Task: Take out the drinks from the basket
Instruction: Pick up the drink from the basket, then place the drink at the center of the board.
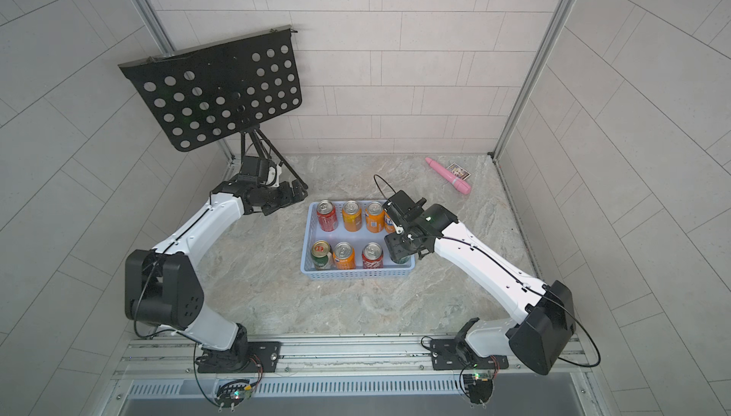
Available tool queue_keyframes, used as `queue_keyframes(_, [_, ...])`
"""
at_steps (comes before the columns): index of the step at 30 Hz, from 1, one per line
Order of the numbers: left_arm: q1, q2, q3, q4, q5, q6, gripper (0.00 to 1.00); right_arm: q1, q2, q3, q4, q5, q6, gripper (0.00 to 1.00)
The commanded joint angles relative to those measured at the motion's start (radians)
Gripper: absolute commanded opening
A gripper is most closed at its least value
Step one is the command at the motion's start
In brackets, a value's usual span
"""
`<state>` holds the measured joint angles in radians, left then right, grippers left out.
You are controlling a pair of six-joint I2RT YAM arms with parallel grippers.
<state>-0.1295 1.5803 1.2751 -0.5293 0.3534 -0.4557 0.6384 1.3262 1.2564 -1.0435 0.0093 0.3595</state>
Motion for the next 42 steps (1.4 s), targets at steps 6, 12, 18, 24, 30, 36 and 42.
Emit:
queue_keyframes(6, [-0.002, 0.003, 0.034, -0.010, 0.005, -0.001, 1.00, -0.024, -0.012, 0.091, -0.055, 0.039, -0.023, 0.20])
queue_keyframes(12, [-0.002, 0.004, 0.034, -0.009, 0.007, -0.001, 1.00, -0.045, -0.008, 0.141, -0.080, 0.037, -0.046, 0.20])
queue_keyframes(18, [-0.002, -0.002, 0.032, 0.001, 0.024, -0.003, 1.00, -0.070, 0.009, 0.211, -0.119, 0.049, -0.071, 0.20])
queue_keyframes(24, [-0.002, -0.013, 0.015, 0.039, 0.075, -0.009, 1.00, -0.115, 0.023, 0.250, -0.127, 0.067, -0.102, 0.20])
queue_keyframes(30, [-0.012, -0.027, 0.005, 0.084, 0.162, 0.002, 1.00, -0.175, 0.021, 0.247, -0.138, 0.060, -0.125, 0.20])
queue_keyframes(36, [-0.056, -0.037, 0.002, 0.101, 0.217, 0.031, 1.00, -0.230, -0.008, 0.191, -0.124, 0.050, -0.128, 0.20])
queue_keyframes(42, [-0.105, -0.046, 0.013, 0.071, 0.191, 0.080, 1.00, -0.267, -0.037, 0.123, -0.098, 0.034, -0.128, 0.20])
